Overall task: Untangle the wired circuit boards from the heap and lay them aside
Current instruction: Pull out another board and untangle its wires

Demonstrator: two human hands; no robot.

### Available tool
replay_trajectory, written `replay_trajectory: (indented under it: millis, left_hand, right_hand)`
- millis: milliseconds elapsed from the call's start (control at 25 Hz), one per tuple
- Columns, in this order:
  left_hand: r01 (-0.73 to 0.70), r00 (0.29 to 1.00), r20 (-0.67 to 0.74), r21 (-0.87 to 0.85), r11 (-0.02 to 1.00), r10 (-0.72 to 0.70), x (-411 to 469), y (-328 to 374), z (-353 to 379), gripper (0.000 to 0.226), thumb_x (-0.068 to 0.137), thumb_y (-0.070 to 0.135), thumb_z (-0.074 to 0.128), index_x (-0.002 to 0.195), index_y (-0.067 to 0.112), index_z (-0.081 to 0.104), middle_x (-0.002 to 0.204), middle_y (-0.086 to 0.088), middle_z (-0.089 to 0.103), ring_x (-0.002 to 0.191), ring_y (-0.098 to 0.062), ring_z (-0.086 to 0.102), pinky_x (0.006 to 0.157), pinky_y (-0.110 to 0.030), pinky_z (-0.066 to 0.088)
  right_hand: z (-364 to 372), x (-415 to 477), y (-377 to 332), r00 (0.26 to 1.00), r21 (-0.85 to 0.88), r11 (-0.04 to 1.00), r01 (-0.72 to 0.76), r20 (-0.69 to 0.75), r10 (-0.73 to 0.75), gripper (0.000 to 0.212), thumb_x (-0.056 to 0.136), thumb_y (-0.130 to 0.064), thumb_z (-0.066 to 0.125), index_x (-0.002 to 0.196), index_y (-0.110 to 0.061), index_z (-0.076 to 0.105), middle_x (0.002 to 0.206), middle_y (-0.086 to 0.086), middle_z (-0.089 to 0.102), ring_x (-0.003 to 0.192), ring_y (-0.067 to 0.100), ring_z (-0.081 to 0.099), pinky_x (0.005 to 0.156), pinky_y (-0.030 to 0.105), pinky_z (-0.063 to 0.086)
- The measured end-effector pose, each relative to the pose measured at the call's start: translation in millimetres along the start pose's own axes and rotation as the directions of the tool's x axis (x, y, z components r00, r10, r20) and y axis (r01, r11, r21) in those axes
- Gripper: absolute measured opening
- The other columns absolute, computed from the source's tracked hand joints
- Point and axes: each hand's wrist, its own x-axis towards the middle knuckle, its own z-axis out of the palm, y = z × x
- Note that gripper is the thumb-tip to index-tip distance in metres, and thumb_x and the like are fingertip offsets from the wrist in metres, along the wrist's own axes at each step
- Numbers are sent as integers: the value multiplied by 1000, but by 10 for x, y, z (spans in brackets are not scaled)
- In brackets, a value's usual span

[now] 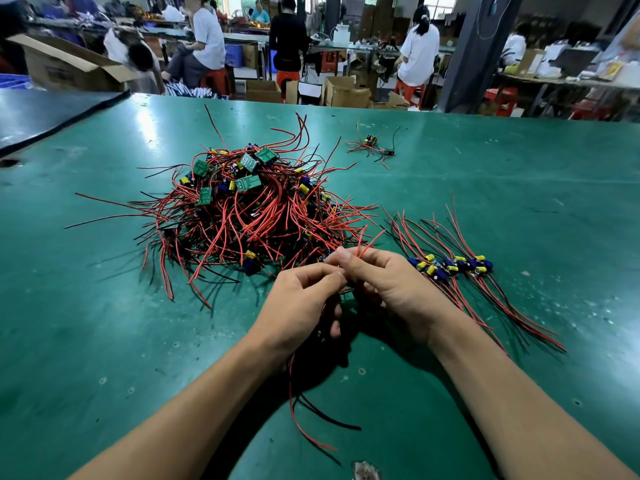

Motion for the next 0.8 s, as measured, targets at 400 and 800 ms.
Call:
replay_trajectory:
  millis: [400,800]
  left_hand:
    - [85,994,78,-94,992,-77,64,13,-65,27,94,14,58,70,11,69,45,-2,41,33,-14,45,37,-17,37]
    - [66,991,119,-38,997,-61,26,9,-20,17,93,11,61,82,3,70,55,-7,56,39,-17,52,41,-21,44]
  right_hand:
    - [-7,40,39,923,-251,911,327,-124,-365,36,96,-34,64,94,-1,77,66,-4,70,60,0,61,59,12,47]
    - [-221,116,20,773,-585,768,260,-350,-529,55,99,-56,44,71,-20,74,48,-12,44,44,3,38,50,22,30]
